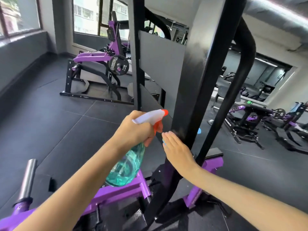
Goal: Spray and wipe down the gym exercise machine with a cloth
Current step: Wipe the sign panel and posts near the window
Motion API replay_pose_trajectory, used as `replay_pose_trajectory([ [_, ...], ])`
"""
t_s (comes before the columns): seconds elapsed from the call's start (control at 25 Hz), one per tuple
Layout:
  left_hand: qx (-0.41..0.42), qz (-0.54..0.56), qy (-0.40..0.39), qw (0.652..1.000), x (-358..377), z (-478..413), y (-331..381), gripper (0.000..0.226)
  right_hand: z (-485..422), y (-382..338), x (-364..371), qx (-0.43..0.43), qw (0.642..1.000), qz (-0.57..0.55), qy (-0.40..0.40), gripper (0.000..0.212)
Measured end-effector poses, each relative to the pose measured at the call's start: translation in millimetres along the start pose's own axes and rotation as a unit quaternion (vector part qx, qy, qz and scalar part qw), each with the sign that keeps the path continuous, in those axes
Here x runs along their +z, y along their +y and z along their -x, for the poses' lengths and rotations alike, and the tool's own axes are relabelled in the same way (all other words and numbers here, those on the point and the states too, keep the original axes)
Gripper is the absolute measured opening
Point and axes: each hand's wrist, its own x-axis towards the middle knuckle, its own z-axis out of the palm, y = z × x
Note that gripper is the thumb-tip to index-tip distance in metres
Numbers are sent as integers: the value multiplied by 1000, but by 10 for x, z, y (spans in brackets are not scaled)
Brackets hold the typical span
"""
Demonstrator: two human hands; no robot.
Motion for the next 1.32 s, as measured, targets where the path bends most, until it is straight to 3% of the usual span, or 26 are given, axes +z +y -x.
replay_pose_trajectory([
  [0.08,-27,2,15,1000,146,-126,-20,30,4,132,-114,26,998,-3,52,57],
  [0.16,-44,11,4,999,230,-140,34,30,91,107,-204,-29,999,19,22,53],
  [0.2,-36,22,-2,999,254,-141,36,30,17,207,-317,-4,1000,13,23,51],
  [0.32,6,34,11,999,196,-68,-22,39,-421,776,-527,202,962,11,183,48],
  [0.36,15,41,20,999,151,-78,-74,41,-485,925,-587,229,954,-2,191,49],
  [0.4,18,49,32,998,108,-102,-129,39,-492,914,-621,199,965,40,164,51],
  [0.44,21,57,41,997,69,-95,-159,37,-405,704,-488,109,984,71,125,52],
  [0.48,23,67,48,996,38,-67,-160,36,-237,332,-225,-20,996,79,37,56],
  [0.52,25,74,53,996,11,-41,-162,37,-13,-62,-73,-101,986,82,-104,59],
  [0.56,26,71,56,996,-16,-10,-146,39,63,-278,-33,-139,968,132,-159,59],
  [0.6,28,62,59,996,-42,16,-154,41,18,-297,-29,-124,972,127,-155,54],
  [0.68,26,50,59,997,-57,22,-186,36,-238,118,-181,-11,996,73,44,41],
  [0.72,16,51,62,997,-52,14,-232,32,-369,474,-351,109,977,66,171,45],
  [0.76,6,52,64,997,-36,7,-278,29,-429,727,-443,188,954,47,229,47],
  [0.8,-2,48,61,997,-13,18,-306,29,-405,785,-386,205,950,31,235,45],
  [0.88,-1,56,54,997,27,65,-345,35,-214,509,-202,90,981,75,153,48],
  [0.92,1,66,49,997,36,101,-318,37,-50,136,-60,10,997,66,23,53],
  [0.96,4,73,50,996,34,133,-260,39,149,-252,131,-68,993,65,-77,55],
  [1.0,9,69,54,996,34,142,-224,40,270,-433,230,-92,990,52,-98,53],
  [1.04,17,64,56,996,29,118,-198,41,304,-428,266,-103,992,-5,-78,48],
  [1.12,15,37,66,997,53,110,-92,38,252,-3,103,-100,989,-37,106,35],
  [1.16,23,27,73,997,84,150,15,35,202,352,-47,-62,970,-39,232,27],
  [1.2,42,26,88,995,115,177,124,36,135,768,-269,-20,939,-71,337,34],
  [1.24,55,38,95,993,153,238,243,39,89,1230,-501,10,912,-96,398,45],
  [1.32,60,46,101,992,180,222,519,37,-9,1919,-780,14,867,-117,485,43],
])
